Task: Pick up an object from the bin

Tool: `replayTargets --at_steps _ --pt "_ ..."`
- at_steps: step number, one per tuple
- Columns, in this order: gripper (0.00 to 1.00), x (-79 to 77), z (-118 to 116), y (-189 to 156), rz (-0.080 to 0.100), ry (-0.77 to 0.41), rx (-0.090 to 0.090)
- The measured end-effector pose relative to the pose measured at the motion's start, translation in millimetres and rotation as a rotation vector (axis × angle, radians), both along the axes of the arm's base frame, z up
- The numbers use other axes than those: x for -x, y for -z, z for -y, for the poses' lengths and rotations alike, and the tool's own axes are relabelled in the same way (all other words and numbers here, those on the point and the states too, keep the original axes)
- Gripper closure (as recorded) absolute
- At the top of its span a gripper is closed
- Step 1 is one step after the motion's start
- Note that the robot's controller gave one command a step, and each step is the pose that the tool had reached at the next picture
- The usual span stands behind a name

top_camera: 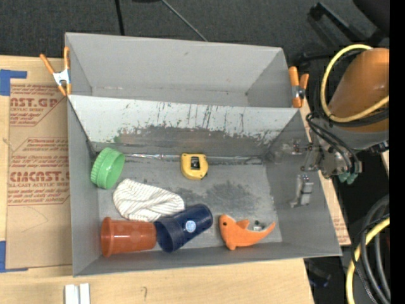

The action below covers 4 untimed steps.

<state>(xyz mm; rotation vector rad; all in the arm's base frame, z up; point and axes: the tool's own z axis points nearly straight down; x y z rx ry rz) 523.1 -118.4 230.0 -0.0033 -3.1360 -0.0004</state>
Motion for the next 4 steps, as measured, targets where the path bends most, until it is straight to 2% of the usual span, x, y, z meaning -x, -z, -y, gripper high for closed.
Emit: replayTargets --at_steps 1,2,3,4 --pt "0.00 -1.4 -1 -5 0.008 -0.002 0.001" --pt "0.00 4.8 -32 42 0.013 -0.057 0.003" --pt "0.00 9.3 -61 109 0.011 -0.110 0.001" --pt "0.00 31.8 -78 131 0.002 -0.190 -0.001"
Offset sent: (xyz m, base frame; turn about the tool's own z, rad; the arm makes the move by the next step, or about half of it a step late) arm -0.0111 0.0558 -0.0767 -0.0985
